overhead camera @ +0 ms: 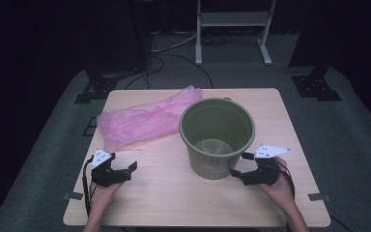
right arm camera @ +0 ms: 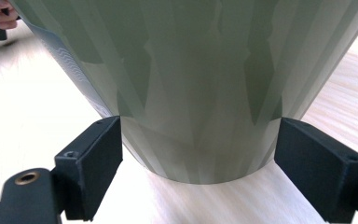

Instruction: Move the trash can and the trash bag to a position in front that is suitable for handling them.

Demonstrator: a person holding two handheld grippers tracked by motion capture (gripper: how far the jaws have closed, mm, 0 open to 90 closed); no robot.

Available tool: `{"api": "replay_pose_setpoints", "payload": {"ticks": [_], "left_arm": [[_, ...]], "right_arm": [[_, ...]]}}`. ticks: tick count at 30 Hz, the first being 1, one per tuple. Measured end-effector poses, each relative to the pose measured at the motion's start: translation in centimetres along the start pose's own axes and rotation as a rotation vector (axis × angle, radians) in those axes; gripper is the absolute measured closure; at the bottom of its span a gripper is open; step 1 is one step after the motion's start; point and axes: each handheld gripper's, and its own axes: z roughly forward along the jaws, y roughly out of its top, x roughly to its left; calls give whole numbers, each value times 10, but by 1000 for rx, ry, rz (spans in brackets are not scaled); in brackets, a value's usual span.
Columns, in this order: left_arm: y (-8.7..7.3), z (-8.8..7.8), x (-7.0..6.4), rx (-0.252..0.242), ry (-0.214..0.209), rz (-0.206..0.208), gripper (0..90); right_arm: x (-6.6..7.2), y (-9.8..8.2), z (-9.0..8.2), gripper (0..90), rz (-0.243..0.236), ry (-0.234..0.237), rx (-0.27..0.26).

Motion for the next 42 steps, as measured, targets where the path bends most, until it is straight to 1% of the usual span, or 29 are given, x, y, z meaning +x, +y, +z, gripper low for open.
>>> {"api": "replay_pose_setpoints", "payload": {"ticks": [1, 3, 4, 5, 6, 7, 9, 10, 11, 12, 13, 14, 15, 16, 17, 18, 19, 21, 22, 23, 24, 25, 28, 29, 30, 31, 36, 41, 42], "left_arm": [[3, 4, 1, 5, -2, 6, 0], [10, 13, 3, 15, -4, 23, 0], [16, 23, 5, 25, -11, 42, 0], [19, 28, 7, 27, -15, 52, 0], [19, 28, 7, 27, -15, 52, 0], [24, 38, 10, 35, -14, 77, 0], [31, 48, 17, 44, -27, 106, 22], [31, 48, 17, 44, -27, 106, 55], [36, 58, 22, 54, -23, 126, 55], [36, 58, 22, 54, -23, 126, 57], [40, 66, 27, 71, -28, 138, 84], [40, 66, 27, 71, -28, 138, 118], [43, 74, 31, 100, -24, 154, 124], [43, 74, 31, 100, -24, 154, 128], [43, 80, 33, 129, -32, 157, 155], [43, 80, 33, 129, -32, 157, 181], [43, 85, 35, 145, -33, 160, 181], [43, 91, 37, 188, -44, 169, 229], [43, 93, 38, 200, -48, 164, 229], [43, 97, 40, 227, -59, 166, 300], [43, 97, 40, 227, -59, 166, 326], [42, 99, 41, 248, -65, 169, 352], [41, 99, 42, 256, -69, 179, 440], [41, 98, 43, 259, -70, 175, 440], [42, 98, 44, 262, -70, 177, 466], [42, 97, 45, 269, -74, 181, 520], [43, 94, 47, 278, -82, 189, 669], [42, 91, 47, 280, -100, 199, 857], [41, 90, 47, 285, -101, 206, 857]], "right_arm": [[-1, 2, 6, 144, 6, 9, 11], [-1, 2, 7, 144, 9, 12, 17], [-2, -1, 5, 145, 18, 14, 19], [-2, -3, 2, 145, 27, 14, 20], [-2, -3, 2, 145, 27, 14, 20], [-3, -9, -6, 145, 32, 2, 19], [-5, -17, -16, 145, 49, -11, 15], [-5, -17, -16, 145, 49, -11, 15], [-6, -28, -29, 145, 70, -27, 9], [-6, -28, -29, 145, 70, -27, 9], [-8, -37, -41, 145, 88, -46, 3], [-8, -37, -41, 145, 88, -46, 3], [-9, -45, -51, 145, 110, -56, -8], [-9, -45, -51, 145, 110, -56, -8], [-10, -52, -61, 146, 128, -69, -20], [-10, -52, -61, 146, 128, -69, -20], [-11, -54, -64, 146, 133, -74, -26], [-13, -61, -74, 147, 151, -89, -44], [-13, -61, -74, 147, 151, -89, -44], [-13, -64, -79, 148, 161, -95, -49], [-13, -65, -81, 148, 163, -97, -52], [-13, -65, -82, 148, 165, -99, -55], [-13, -66, -84, 148, 172, -100, -64], [-13, -67, -85, 148, 173, -102, -68], [-13, -67, -85, 148, 176, -104, -69], [-14, -68, -85, 148, 179, -102, -75], [-15, -70, -83, 148, 187, -102, -75], [-15, -72, -82, 148, 187, -107, -71], [-15, -72, -82, 148, 187, -107, -71]]}}
